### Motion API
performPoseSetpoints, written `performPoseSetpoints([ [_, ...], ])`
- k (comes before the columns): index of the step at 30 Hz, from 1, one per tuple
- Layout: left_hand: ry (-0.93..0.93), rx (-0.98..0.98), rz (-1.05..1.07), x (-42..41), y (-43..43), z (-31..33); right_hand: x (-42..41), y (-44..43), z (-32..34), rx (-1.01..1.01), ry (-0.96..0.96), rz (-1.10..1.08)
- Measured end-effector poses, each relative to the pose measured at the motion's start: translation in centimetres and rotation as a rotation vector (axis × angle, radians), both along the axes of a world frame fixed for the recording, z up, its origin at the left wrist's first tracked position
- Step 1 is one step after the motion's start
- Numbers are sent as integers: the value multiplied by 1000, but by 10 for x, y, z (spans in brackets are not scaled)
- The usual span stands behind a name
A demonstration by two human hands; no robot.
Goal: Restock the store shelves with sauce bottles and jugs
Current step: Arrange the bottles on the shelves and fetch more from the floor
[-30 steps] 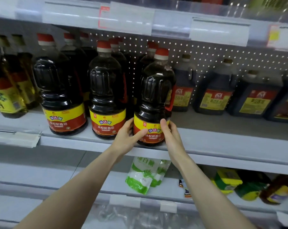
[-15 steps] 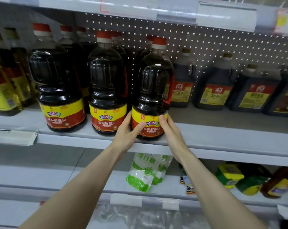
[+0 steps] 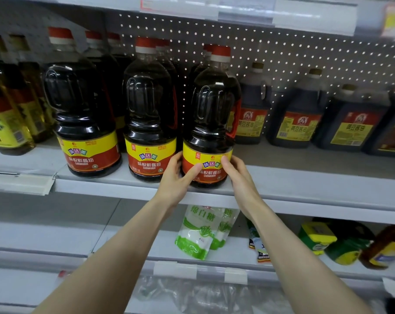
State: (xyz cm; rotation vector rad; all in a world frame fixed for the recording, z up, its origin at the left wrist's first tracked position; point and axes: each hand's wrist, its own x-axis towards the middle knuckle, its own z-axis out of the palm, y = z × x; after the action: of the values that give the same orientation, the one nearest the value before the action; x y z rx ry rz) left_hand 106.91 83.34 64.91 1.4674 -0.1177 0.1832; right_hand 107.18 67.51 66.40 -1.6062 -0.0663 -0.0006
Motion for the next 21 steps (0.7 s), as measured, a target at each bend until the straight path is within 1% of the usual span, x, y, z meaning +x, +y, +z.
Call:
performPoseSetpoints([
  [10,-26,69,-117,7,8,0,2,0,-2,-34,-29,-37],
  [12,-32,85,-102,6,7,-2,3,0,-2,-26,-21,-20],
  [16,-44,46,-44,2,3,-4,2,-1,0,-3,-16,33],
  [21,-42,59,-74,5,6,-3,3,-2,-1,-33,-31,43],
])
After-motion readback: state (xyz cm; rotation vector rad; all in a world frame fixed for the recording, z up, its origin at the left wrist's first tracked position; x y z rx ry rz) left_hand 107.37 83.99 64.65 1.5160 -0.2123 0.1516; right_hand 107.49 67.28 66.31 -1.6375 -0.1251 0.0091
